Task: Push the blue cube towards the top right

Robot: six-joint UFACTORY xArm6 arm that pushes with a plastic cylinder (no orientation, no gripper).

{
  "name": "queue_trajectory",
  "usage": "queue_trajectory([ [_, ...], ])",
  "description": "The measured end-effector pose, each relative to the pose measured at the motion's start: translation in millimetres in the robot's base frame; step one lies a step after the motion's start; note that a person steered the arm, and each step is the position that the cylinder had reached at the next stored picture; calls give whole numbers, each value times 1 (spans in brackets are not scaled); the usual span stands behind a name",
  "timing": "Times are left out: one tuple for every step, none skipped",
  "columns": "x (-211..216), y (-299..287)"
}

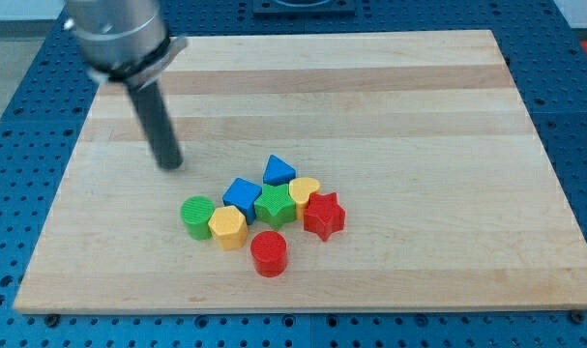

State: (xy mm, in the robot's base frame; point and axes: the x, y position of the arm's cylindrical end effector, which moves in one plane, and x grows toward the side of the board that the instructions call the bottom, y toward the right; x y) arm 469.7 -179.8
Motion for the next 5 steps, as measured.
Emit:
queue_trajectory([
  [18, -5],
  [31, -2],
  [52, 16],
  [52, 21],
  [52, 61],
])
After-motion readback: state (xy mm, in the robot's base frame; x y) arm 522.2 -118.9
